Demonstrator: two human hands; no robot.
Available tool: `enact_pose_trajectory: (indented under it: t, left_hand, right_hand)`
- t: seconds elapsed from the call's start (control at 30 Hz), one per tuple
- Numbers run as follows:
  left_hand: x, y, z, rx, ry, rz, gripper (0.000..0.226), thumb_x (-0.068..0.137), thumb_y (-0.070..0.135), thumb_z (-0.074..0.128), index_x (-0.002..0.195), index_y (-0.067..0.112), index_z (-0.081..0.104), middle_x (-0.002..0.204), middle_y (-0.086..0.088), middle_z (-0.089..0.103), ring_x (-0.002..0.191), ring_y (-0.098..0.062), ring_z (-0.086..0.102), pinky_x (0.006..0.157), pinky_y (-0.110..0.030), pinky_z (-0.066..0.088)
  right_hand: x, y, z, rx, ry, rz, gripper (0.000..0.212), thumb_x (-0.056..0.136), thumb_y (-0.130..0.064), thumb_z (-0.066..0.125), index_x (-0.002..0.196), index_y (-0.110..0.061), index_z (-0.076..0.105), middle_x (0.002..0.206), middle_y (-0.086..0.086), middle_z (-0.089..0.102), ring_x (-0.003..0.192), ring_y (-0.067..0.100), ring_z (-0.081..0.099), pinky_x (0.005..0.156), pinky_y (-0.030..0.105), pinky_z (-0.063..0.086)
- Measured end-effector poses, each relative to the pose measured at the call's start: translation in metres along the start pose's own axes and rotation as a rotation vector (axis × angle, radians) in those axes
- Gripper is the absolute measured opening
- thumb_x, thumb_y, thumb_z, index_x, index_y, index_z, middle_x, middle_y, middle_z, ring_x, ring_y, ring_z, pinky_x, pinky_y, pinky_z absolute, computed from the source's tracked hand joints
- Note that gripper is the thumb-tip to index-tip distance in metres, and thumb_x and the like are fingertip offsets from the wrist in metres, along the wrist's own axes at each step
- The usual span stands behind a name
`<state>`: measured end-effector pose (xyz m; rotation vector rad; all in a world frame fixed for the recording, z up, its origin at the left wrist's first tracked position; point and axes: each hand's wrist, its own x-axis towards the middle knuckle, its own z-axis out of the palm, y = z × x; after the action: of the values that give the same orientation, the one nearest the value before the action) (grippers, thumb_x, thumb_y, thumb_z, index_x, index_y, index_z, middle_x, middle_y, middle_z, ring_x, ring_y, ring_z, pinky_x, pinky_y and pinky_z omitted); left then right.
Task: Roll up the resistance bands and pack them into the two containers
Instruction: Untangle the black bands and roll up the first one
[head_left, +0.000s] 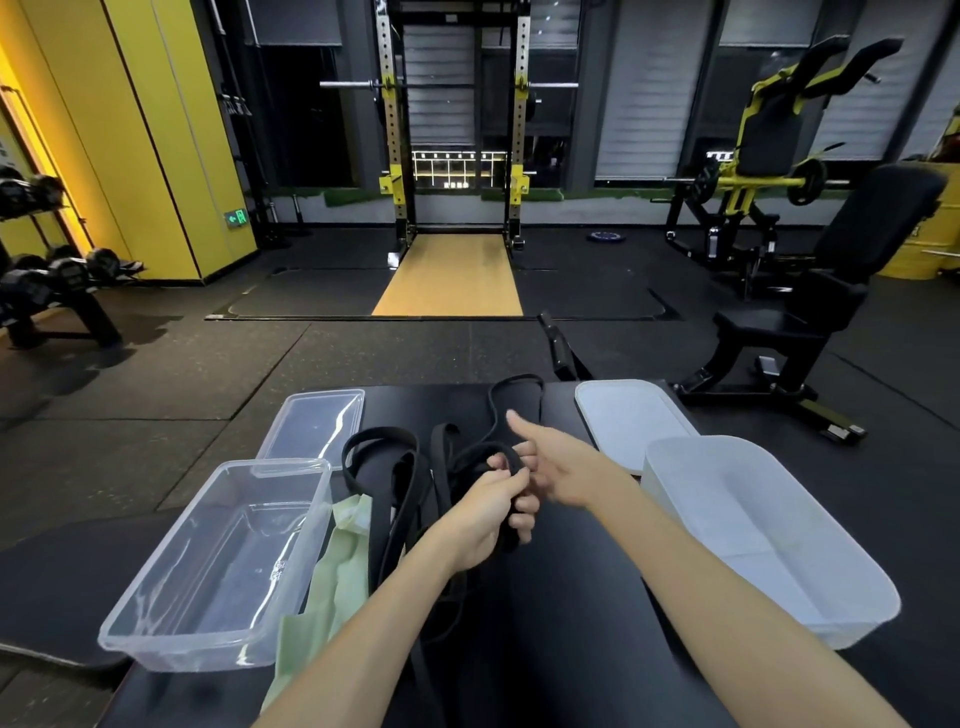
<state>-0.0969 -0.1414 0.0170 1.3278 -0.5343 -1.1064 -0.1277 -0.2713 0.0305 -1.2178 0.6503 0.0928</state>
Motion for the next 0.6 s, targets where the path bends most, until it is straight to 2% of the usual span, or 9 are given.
enact_pose_trajectory:
  t: [0.07, 0.1, 0.2, 0.3, 0.37, 0.43, 0.47, 0.53, 0.6]
  left_hand:
    - [-0.001, -0.003, 0.001, 0.026, -0.043, -0.039, 0.011, 0.104, 0.024, 0.035, 0.101, 0.016, 0.042, 0.059, 0.006, 0.040, 0.044, -0.007, 0.033, 0.049, -0.020, 0.035]
    - [-0.001, -0.004, 0.002, 0.038, -0.050, -0.052, 0.012, 0.103, 0.024, 0.037, 0.102, 0.014, 0.043, 0.060, 0.005, 0.044, 0.046, -0.009, 0.040, 0.050, -0.020, 0.037]
    - [0.000, -0.013, 0.001, 0.273, -0.035, -0.060, 0.021, 0.101, 0.026, 0.042, 0.106, 0.010, 0.054, 0.069, 0.002, 0.059, 0.065, -0.014, 0.063, 0.063, -0.021, 0.046]
    - [-0.001, -0.022, -0.004, 0.495, -0.012, -0.070, 0.027, 0.101, 0.030, 0.039, 0.108, 0.011, 0.056, 0.077, 0.004, 0.064, 0.076, -0.013, 0.065, 0.072, -0.022, 0.044]
    - [0.001, -0.021, -0.008, 0.522, 0.033, -0.044, 0.034, 0.103, 0.037, 0.033, 0.105, 0.013, 0.057, 0.078, 0.004, 0.063, 0.076, -0.012, 0.064, 0.075, -0.022, 0.044]
    - [0.005, -0.014, -0.009, 0.532, 0.069, -0.003, 0.043, 0.102, 0.044, 0.028, 0.104, 0.014, 0.059, 0.074, 0.004, 0.059, 0.070, -0.011, 0.061, 0.070, -0.022, 0.044]
    - [0.007, -0.012, -0.009, 0.512, 0.073, 0.011, 0.046, 0.102, 0.045, 0.026, 0.102, 0.013, 0.059, 0.070, 0.005, 0.055, 0.063, -0.011, 0.057, 0.063, -0.022, 0.042]
    - [0.009, -0.010, -0.007, 0.401, 0.072, 0.019, 0.046, 0.103, 0.045, 0.025, 0.098, 0.013, 0.057, 0.061, 0.006, 0.044, 0.050, -0.009, 0.044, 0.050, -0.020, 0.034]
    - [0.011, -0.012, -0.004, 0.276, 0.102, 0.031, 0.041, 0.103, 0.041, 0.027, 0.094, 0.013, 0.055, 0.055, 0.008, 0.037, 0.045, -0.007, 0.032, 0.046, -0.020, 0.026]
  right_hand:
    - [0.003, 0.001, 0.002, -0.057, 0.049, -0.017, 0.024, 0.092, -0.027, 0.062, 0.084, -0.005, 0.062, 0.073, 0.003, 0.061, 0.064, 0.013, 0.053, 0.060, 0.024, 0.048]
    - [0.006, 0.002, 0.003, -0.066, 0.097, -0.017, 0.017, 0.093, -0.016, 0.059, 0.078, -0.006, 0.060, 0.073, 0.003, 0.058, 0.063, 0.012, 0.053, 0.059, 0.025, 0.047]
    - [0.022, -0.002, 0.001, -0.049, 0.258, -0.048, 0.025, 0.093, 0.000, 0.044, 0.071, -0.007, 0.054, 0.070, 0.006, 0.054, 0.057, 0.013, 0.049, 0.056, 0.026, 0.041]
    - [0.030, -0.028, -0.002, -0.012, 0.367, -0.192, 0.030, 0.094, 0.004, 0.036, 0.071, -0.008, 0.050, 0.067, 0.006, 0.050, 0.053, 0.013, 0.044, 0.052, 0.027, 0.038]
    - [0.031, -0.050, -0.004, 0.171, 0.381, -0.363, 0.024, 0.098, 0.002, 0.035, 0.083, -0.007, 0.052, 0.067, 0.005, 0.048, 0.053, 0.012, 0.041, 0.052, 0.025, 0.040]
    - [0.029, -0.063, -0.007, 0.329, 0.362, -0.525, 0.018, 0.100, 0.000, 0.036, 0.096, -0.008, 0.051, 0.069, 0.004, 0.049, 0.055, 0.012, 0.042, 0.053, 0.024, 0.043]
    - [0.030, -0.064, -0.008, 0.362, 0.352, -0.544, 0.018, 0.101, -0.003, 0.036, 0.096, -0.009, 0.051, 0.068, 0.004, 0.049, 0.055, 0.012, 0.042, 0.054, 0.024, 0.044]
    - [0.033, -0.053, -0.012, 0.341, 0.362, -0.427, 0.021, 0.102, -0.006, 0.035, 0.088, -0.010, 0.050, 0.066, 0.004, 0.050, 0.053, 0.013, 0.043, 0.049, 0.025, 0.046]
    - [0.036, -0.032, -0.015, 0.258, 0.351, -0.249, 0.020, 0.101, -0.004, 0.037, 0.084, -0.006, 0.049, 0.064, 0.007, 0.054, 0.047, 0.014, 0.049, 0.041, 0.021, 0.047]
